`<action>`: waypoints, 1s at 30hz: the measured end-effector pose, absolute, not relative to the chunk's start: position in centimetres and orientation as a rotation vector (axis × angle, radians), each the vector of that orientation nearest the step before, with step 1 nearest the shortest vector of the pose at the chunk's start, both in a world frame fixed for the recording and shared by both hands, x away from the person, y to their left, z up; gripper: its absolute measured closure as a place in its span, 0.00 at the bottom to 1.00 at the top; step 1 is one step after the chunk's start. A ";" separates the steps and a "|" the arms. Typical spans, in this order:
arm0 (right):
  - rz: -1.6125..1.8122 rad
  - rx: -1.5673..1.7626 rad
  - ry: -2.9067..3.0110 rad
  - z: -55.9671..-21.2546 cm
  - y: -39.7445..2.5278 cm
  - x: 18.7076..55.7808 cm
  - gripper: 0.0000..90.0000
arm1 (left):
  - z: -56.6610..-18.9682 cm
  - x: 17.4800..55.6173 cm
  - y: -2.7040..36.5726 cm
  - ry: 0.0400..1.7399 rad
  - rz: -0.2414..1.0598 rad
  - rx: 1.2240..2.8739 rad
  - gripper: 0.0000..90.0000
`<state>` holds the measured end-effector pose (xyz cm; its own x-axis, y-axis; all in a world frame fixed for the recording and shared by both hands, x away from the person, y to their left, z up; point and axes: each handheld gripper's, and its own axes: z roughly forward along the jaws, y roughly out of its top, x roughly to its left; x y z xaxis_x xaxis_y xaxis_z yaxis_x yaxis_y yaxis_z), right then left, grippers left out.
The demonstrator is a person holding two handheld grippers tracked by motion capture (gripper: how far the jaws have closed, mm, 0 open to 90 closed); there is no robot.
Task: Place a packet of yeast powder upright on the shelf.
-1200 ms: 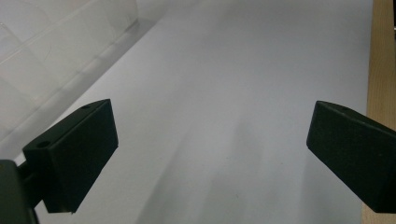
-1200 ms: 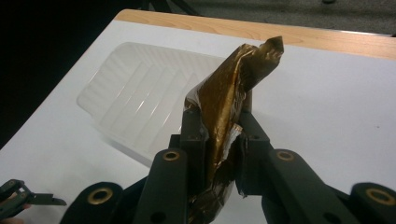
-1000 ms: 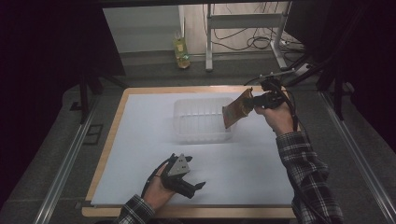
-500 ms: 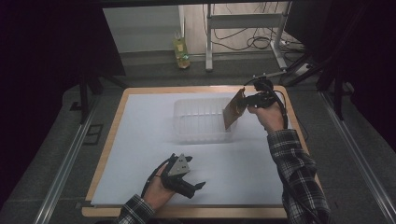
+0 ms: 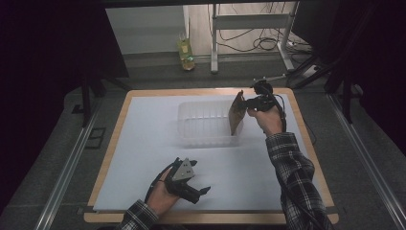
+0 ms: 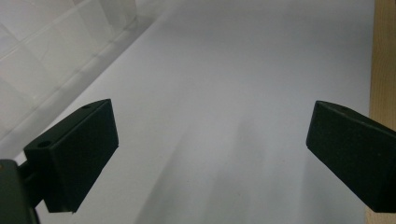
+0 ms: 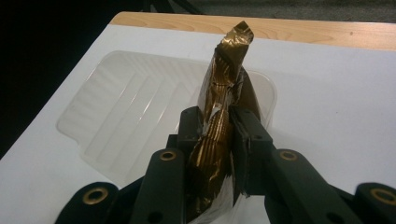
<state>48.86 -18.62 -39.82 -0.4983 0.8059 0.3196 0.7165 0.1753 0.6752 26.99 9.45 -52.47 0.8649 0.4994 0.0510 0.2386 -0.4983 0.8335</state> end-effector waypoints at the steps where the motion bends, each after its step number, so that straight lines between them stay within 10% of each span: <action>1: 1.246 1.514 2.315 -40.0 -18.6 49.0 0.82 | -52.5 27.0 9.5 0.536 0.358 2.107 0.02; 16: 1.247 1.464 2.275 -41.1 -18.4 49.2 0.79 | -52.6 27.0 9.4 0.536 0.359 2.107 0.02; 30: 1.192 1.313 2.333 -41.1 -17.3 48.4 0.43 | -52.6 27.0 9.3 0.527 0.361 2.121 0.03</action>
